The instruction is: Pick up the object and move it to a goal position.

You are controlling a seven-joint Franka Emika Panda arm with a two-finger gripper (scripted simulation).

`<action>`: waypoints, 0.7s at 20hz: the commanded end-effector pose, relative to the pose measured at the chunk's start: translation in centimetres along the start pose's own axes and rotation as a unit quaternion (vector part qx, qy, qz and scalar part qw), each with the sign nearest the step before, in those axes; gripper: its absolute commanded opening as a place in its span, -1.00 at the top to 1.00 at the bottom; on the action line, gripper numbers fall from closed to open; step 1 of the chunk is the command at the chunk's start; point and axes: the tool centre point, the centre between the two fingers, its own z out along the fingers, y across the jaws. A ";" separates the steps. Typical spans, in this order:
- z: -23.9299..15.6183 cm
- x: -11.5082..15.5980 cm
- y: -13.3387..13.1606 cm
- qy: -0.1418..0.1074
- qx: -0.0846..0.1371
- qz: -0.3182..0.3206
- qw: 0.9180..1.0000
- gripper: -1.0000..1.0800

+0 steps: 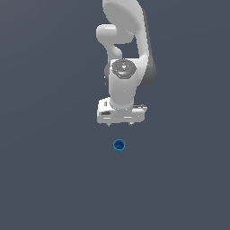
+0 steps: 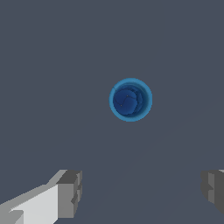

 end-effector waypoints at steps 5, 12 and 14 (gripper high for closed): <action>-0.3 0.3 -0.7 0.002 0.000 -0.005 1.000 -0.92; -1.2 0.9 -3.0 0.010 0.001 -0.019 1.000 -0.92; -1.1 0.9 -2.8 0.009 0.001 -0.018 1.000 -0.92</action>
